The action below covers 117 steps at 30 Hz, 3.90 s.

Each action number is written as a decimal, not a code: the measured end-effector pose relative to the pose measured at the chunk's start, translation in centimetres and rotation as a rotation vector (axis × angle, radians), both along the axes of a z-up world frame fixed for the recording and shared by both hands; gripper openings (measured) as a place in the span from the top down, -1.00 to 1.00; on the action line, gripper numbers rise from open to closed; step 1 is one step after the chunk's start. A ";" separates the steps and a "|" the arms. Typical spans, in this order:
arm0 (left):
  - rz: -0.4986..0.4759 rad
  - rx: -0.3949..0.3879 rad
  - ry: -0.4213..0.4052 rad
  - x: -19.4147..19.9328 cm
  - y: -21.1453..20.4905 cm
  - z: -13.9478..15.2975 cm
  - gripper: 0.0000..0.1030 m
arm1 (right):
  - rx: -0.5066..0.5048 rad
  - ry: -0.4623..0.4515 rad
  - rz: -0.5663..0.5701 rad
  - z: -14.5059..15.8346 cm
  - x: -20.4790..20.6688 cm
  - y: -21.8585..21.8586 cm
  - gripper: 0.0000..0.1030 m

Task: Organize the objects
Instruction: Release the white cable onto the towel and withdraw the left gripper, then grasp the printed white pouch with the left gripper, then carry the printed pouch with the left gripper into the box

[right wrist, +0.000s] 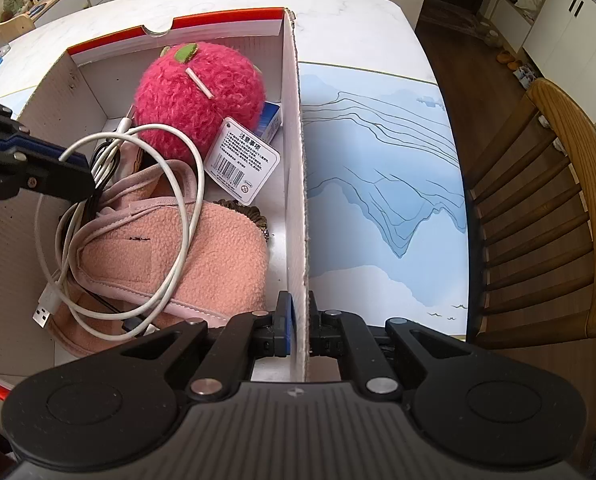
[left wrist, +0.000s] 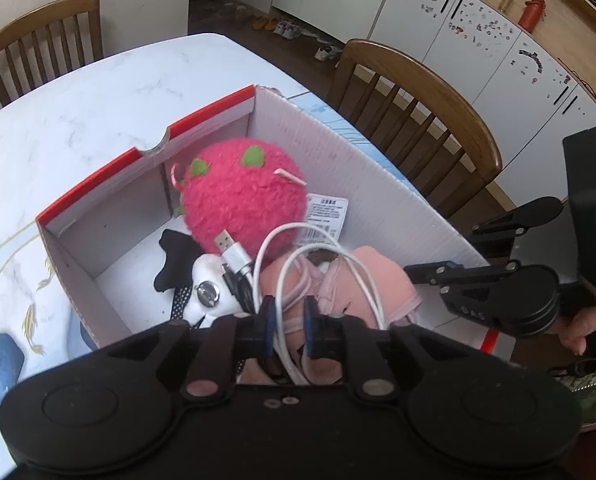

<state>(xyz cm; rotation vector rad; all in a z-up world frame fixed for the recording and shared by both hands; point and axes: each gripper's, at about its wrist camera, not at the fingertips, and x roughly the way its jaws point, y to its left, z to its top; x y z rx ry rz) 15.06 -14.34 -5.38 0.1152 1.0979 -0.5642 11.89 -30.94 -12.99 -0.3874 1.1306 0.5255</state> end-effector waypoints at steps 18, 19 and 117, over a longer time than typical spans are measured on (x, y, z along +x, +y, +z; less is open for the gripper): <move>0.116 -0.058 -0.117 -2.4 5.1 3.9 -0.11 | -0.001 0.002 0.000 0.0 0.0 0.0 0.91; 0.133 -0.054 -0.124 -2.5 5.7 4.1 -0.13 | 0.000 0.002 0.000 0.0 0.0 0.0 0.91; 0.069 0.109 -0.173 -2.9 1.4 4.2 0.66 | -0.008 0.010 -0.007 0.1 -0.1 -0.1 0.91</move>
